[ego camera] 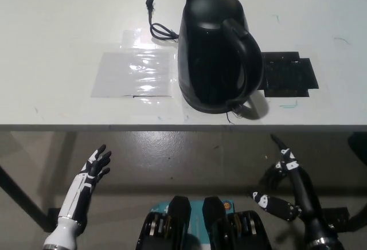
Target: A kettle is kept at the center of the table close to the robot and the robot uses its right index finger to press downwards on the transparent start boiling button
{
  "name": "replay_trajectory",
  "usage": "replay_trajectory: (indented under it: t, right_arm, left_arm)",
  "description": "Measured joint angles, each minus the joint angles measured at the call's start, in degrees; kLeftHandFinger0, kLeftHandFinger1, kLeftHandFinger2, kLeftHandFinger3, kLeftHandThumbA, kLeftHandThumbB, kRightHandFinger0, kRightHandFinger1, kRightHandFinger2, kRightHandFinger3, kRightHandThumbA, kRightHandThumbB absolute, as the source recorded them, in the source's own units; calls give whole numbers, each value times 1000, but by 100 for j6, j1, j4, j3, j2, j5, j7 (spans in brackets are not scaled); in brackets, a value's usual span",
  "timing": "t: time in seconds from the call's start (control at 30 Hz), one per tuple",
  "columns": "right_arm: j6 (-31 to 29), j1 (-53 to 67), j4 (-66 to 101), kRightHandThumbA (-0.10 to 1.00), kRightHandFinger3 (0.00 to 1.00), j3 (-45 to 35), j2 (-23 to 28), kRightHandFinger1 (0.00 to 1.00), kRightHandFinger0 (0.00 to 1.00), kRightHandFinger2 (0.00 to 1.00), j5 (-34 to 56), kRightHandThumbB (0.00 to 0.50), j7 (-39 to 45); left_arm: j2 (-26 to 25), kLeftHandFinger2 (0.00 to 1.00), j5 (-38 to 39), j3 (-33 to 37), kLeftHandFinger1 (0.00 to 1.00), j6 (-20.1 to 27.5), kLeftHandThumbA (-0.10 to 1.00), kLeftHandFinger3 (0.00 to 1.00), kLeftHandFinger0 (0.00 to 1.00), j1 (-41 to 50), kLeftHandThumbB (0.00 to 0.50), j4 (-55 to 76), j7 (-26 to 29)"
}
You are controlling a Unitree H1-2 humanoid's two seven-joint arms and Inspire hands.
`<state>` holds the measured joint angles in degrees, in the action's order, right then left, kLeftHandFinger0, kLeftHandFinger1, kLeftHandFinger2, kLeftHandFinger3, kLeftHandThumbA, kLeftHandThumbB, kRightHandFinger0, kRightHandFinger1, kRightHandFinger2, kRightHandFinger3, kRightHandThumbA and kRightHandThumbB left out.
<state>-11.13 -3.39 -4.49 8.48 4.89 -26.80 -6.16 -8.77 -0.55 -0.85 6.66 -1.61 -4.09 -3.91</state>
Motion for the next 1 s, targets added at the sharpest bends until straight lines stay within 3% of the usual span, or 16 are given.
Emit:
replay_trajectory:
  t: [0.13, 1.0]
  right_arm:
    - [183, -44, 209, 1000, 1000, 152, -2, 0, 0, 0, -509, 263, 0]
    - [1547, -1014, 427, 1000, 1000, 968, 96, 0, 0, 0, -3435, 260, 0]
  left_arm:
    - [0, 1000, 0, 0, 1000, 1, 1000, 1000, 1000, 0, 295, 0, -12]
    - [-31, 1000, 42, -6, 1000, 279, 1000, 1000, 1000, -102, 304, 149, -150]
